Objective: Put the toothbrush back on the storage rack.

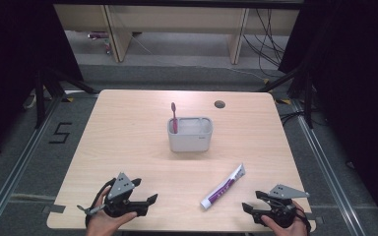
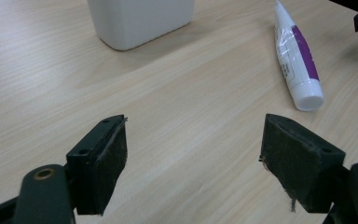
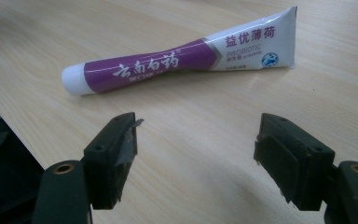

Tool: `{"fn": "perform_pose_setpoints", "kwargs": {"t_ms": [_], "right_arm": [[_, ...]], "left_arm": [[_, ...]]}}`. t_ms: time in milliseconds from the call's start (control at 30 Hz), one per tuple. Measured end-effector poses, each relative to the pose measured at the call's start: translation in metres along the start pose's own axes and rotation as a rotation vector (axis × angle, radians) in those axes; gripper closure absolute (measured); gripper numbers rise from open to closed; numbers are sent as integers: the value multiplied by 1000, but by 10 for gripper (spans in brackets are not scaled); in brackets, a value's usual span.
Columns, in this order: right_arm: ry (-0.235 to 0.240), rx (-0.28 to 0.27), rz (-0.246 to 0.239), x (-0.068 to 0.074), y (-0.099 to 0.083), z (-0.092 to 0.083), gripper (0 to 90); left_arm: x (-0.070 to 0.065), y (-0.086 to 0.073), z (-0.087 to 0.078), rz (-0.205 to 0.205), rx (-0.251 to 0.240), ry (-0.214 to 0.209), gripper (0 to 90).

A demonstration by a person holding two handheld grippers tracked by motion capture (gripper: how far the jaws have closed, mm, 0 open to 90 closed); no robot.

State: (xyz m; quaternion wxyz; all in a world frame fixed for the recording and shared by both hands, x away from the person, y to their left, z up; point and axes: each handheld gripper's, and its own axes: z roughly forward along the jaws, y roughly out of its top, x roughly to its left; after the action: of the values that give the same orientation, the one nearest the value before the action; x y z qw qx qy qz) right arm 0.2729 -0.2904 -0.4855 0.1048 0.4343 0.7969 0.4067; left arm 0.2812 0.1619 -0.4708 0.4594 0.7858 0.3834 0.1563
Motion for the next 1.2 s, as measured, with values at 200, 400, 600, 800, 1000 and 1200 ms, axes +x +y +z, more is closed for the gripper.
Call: {"fn": "perform_pose_setpoints", "kwargs": {"t_ms": [200, 400, 600, 800, 1000, 1200], "right_arm": [[-3, -22, -22, 0, 1, 1, 307], [-5, -29, -30, 1, 3, 2, 309], [7, -34, -27, 4, 5, 2, 310], [15, -27, -38, 8, 8, 4, 316], [42, -33, -20, 15, 14, 11, 316], [50, -37, -39, 18, 19, 15, 323]], "left_arm": [[-1, -14, -4, 41, 25, 30, 222], [-5, -24, -5, 40, 34, 18, 221], [-9, -28, -9, 67, 39, 11, 220], [-14, -33, -12, 59, 36, 1, 219], [-17, -37, -19, 58, 39, -4, 215], [-18, -40, -23, 48, 36, -3, 214]]}}
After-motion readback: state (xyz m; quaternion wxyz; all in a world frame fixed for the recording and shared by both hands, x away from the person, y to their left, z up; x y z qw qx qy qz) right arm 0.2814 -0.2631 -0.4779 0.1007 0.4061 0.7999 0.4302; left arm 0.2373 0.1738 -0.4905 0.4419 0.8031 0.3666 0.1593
